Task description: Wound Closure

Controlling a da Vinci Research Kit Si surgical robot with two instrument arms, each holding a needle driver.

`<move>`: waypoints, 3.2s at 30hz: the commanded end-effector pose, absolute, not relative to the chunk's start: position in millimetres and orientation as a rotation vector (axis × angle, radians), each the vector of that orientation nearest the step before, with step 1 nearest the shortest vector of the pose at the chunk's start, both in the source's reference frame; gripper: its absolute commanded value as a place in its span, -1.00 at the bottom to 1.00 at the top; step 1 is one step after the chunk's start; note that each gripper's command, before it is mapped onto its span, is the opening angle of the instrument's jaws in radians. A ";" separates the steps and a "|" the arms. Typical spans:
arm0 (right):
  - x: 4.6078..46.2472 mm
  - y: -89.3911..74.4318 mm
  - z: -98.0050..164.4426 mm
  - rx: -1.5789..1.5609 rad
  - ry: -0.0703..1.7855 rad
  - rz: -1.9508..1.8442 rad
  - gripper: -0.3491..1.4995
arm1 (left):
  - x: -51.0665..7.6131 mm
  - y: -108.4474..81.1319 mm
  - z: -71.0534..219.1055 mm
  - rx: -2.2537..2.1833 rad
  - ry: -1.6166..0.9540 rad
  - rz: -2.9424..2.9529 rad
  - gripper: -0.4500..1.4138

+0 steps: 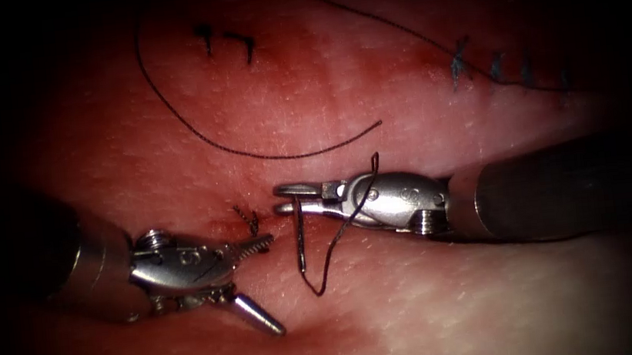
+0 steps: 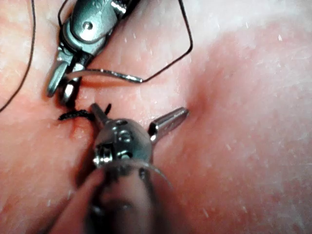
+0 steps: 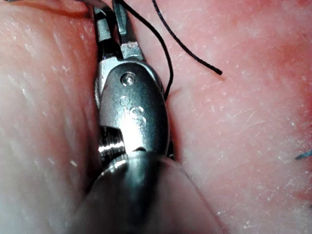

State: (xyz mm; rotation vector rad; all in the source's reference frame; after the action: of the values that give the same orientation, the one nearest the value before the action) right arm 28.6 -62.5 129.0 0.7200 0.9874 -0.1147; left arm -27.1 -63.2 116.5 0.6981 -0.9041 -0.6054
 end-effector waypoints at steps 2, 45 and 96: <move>29.1 -63.7 130.0 0.737 0.971 -0.123 -1.00 | -27.4 -64.3 116.9 0.702 -0.903 -0.606 0.57; 28.6 -49.4 116.1 0.229 1.167 -0.075 0.71 | -27.8 -63.8 115.6 0.690 -0.920 -0.593 0.57; 33.2 -47.3 108.8 -0.315 1.226 -0.172 0.87 | -30.0 -60.5 116.3 0.391 -1.088 -0.465 0.39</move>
State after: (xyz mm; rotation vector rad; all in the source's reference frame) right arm 32.4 -46.9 108.4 -0.3367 1.2323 -0.1791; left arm -29.9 -59.7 115.6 0.3910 -1.0915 -0.4631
